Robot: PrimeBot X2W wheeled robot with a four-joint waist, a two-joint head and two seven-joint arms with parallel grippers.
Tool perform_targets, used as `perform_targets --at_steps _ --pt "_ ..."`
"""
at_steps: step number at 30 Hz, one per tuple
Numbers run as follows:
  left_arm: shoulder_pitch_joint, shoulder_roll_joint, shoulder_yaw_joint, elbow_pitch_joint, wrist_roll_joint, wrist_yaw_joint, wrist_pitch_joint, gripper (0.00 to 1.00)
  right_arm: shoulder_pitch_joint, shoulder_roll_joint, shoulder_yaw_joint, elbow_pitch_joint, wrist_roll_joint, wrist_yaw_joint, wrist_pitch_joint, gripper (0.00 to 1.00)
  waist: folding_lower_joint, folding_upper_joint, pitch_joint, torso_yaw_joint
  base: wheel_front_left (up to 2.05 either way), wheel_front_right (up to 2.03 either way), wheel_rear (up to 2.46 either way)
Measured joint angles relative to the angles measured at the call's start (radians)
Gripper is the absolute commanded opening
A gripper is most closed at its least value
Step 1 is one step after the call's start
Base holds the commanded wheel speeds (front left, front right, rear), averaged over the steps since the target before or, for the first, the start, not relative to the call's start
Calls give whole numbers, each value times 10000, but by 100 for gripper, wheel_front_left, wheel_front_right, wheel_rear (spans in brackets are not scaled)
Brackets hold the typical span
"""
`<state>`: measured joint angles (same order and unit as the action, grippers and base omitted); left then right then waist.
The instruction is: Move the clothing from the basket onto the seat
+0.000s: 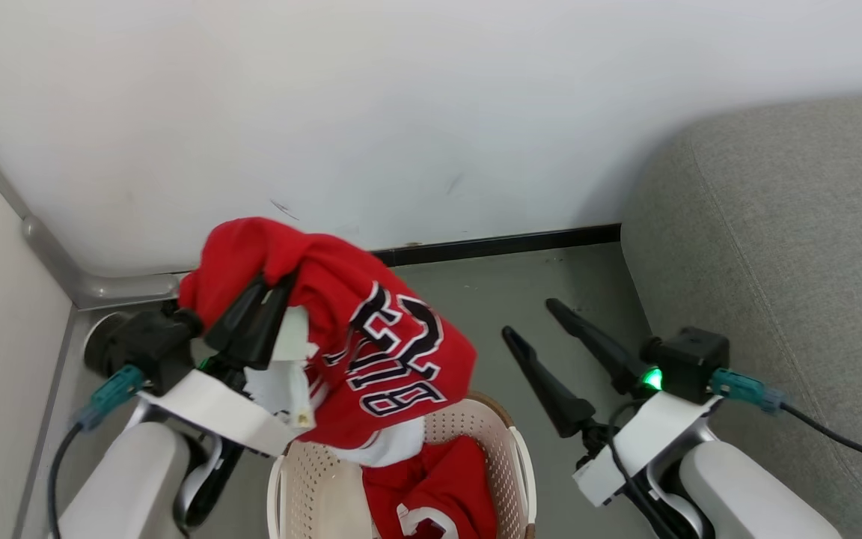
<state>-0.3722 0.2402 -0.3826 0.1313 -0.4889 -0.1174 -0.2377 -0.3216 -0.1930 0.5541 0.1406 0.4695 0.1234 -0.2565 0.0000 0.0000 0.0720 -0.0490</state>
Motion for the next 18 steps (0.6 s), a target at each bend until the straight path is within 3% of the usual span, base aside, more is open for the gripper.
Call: perform_targets --at_steps 18 --pt "-1033 -602 -1756 -541 249 -86 527 0 -1015 -203 1499 -29 336 0 0 100 0 0 3 -109 0 0 0"
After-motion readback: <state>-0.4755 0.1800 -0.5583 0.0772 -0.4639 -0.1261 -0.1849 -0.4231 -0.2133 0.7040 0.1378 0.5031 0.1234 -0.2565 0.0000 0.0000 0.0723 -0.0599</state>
